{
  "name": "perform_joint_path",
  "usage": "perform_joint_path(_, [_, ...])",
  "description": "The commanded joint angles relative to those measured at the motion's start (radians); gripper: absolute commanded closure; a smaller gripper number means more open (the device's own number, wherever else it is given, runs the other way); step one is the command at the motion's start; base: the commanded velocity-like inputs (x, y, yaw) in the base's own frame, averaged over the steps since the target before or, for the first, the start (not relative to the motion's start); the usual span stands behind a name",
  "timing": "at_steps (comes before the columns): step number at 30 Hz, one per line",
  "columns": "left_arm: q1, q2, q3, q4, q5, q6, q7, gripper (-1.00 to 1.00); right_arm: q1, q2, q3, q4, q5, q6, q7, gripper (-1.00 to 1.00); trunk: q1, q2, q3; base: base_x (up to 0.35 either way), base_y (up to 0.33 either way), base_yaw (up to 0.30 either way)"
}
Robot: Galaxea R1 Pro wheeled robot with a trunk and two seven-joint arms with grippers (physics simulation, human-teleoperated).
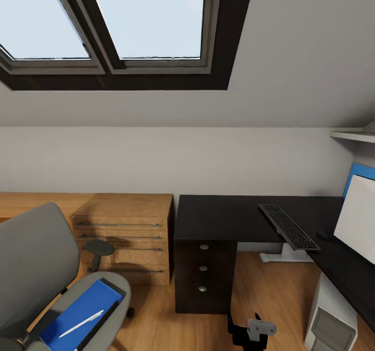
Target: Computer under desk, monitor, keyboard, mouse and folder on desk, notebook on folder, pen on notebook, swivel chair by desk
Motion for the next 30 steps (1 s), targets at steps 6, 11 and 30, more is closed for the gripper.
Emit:
perform_joint_path(6, [-0.001,0.000,-0.007,0.001,0.010,-0.004,0.003,-1.00,-0.001,0.000,-0.003,0.002,0.007,-0.001,-0.007,-1.00,0.000,-0.001,-0.004,0.007,0.003,-0.064])
perform_joint_path(11, [-0.001,0.001,-0.007,0.001,0.010,-0.004,0.003,-1.00,-0.001,0.000,-0.003,0.002,0.007,0.001,-0.007,-1.00,0.000,-0.001,-0.011,0.001,0.001,-0.141])
perform_joint_path(30, [-0.001,0.000,-0.007,0.001,0.010,-0.003,0.003,-1.00,-0.001,0.002,-0.006,0.000,0.004,0.002,-0.009,-1.00,0.000,-0.001,-0.038,0.000,0.000,-0.140])
